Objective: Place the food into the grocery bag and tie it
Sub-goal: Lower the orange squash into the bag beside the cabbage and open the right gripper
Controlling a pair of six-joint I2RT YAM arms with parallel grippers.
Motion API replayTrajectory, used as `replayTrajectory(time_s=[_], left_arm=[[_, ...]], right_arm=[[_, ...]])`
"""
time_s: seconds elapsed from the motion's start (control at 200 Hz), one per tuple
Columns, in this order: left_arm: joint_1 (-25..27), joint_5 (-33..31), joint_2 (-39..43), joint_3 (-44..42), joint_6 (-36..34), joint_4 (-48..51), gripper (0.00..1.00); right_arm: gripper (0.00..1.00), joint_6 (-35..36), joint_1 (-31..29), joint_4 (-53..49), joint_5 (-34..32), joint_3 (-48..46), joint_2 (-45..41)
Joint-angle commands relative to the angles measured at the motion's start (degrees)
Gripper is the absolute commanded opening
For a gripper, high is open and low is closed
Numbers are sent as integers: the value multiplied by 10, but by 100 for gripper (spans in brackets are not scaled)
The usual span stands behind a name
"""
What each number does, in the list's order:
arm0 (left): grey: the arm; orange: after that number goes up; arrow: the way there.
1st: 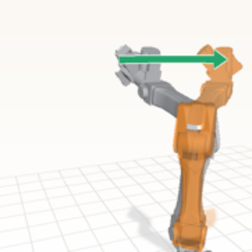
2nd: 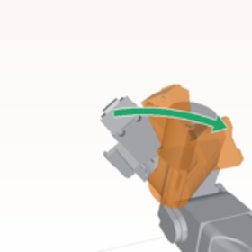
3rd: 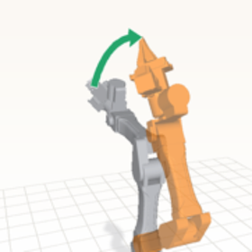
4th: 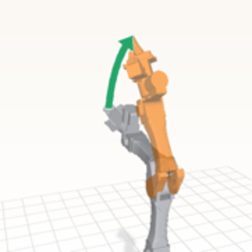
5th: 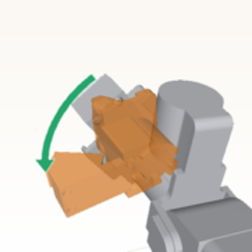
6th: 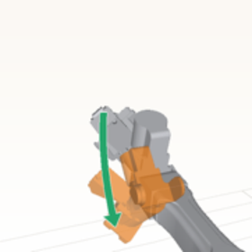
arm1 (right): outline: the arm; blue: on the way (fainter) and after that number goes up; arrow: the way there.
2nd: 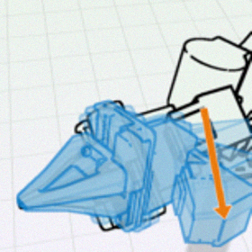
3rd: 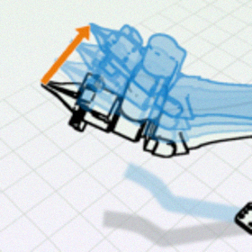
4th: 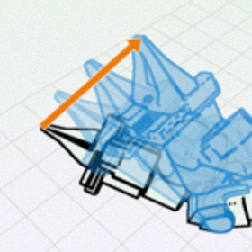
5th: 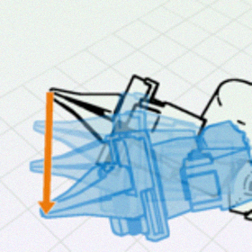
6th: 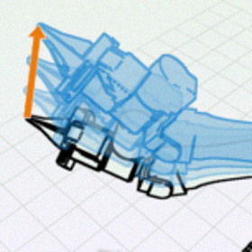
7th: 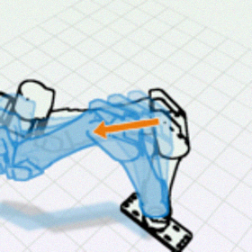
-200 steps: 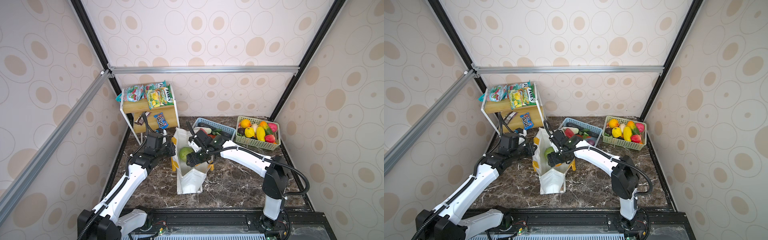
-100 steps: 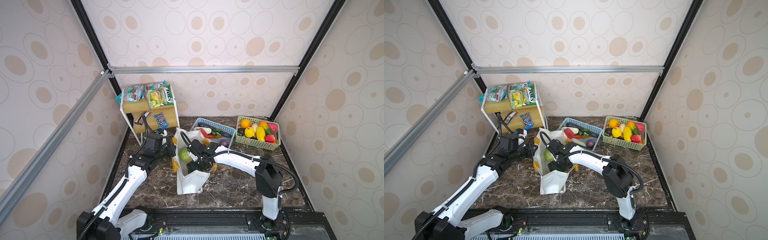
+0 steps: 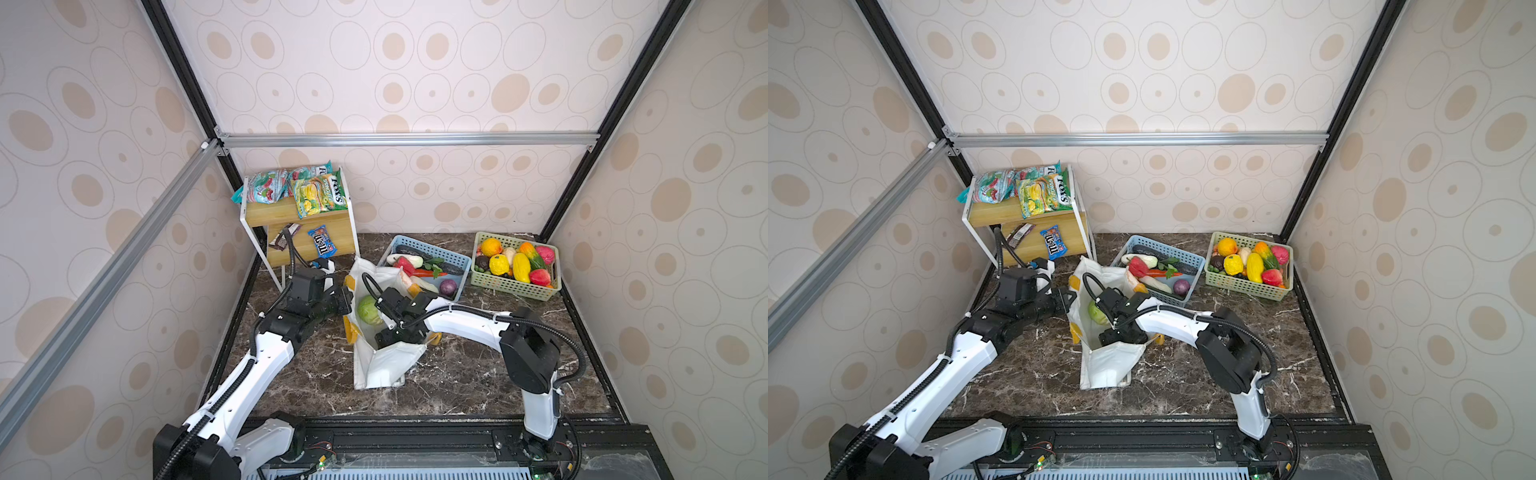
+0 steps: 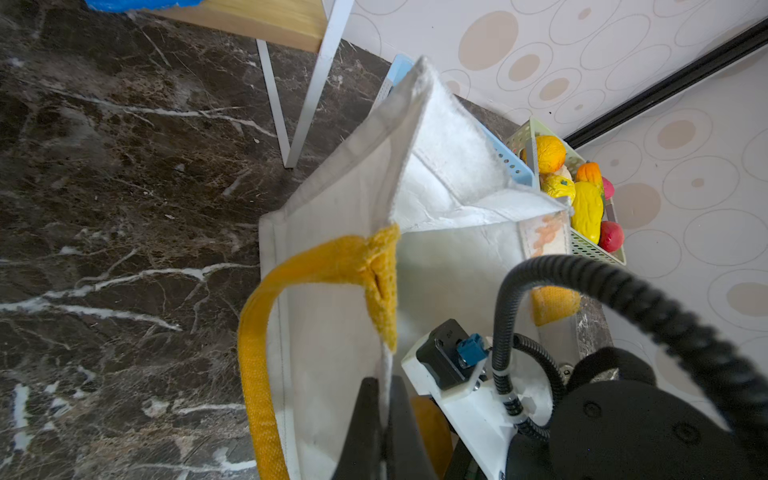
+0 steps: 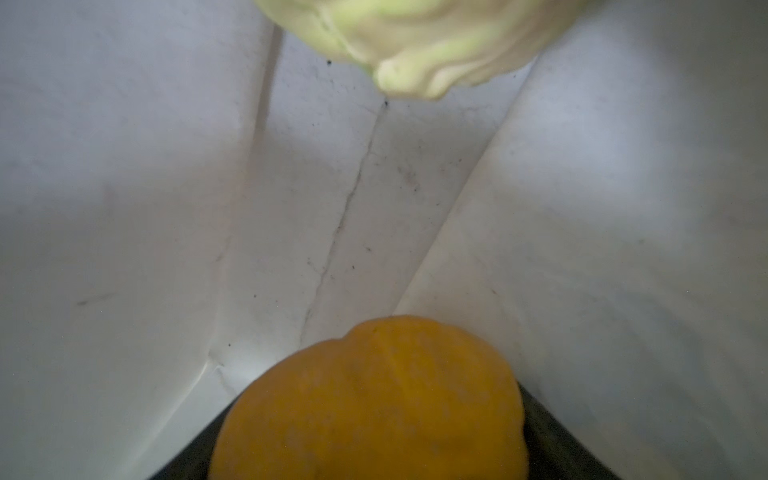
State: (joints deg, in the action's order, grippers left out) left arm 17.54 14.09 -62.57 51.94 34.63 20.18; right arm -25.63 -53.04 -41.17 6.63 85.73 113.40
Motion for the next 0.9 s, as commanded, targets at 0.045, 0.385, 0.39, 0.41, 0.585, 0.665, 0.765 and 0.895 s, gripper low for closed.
replayTrajectory(time_s=[0.045, 0.385, 0.39, 0.41, 0.585, 0.665, 0.765, 0.895], left_arm=[[0, 1, 15, 1, -6, -22, 0], [0, 2, 17, -8, -11, -23, 0], [0, 2, 17, -9, -11, -24, 0], [0, 2, 17, -10, -11, -25, 0], [0, 2, 18, -17, -5, -33, 0], [0, 1, 16, -17, -6, -34, 0], [0, -1, 14, -14, -10, -30, 0], [0, -3, 14, -13, -10, -28, 0]], right_arm=[[86, -13, -5, -33, -15, -13, 29], [100, -1, -4, -62, 6, 8, 40], [100, -1, -4, -63, 6, 10, 41], [100, 0, -4, -66, 4, 12, 40], [100, 4, -4, -114, -12, 57, 43], [100, 5, -4, -133, -16, 78, 41], [100, 4, -3, -143, -11, 94, 33], [100, 5, -3, -155, 4, 117, 23]])
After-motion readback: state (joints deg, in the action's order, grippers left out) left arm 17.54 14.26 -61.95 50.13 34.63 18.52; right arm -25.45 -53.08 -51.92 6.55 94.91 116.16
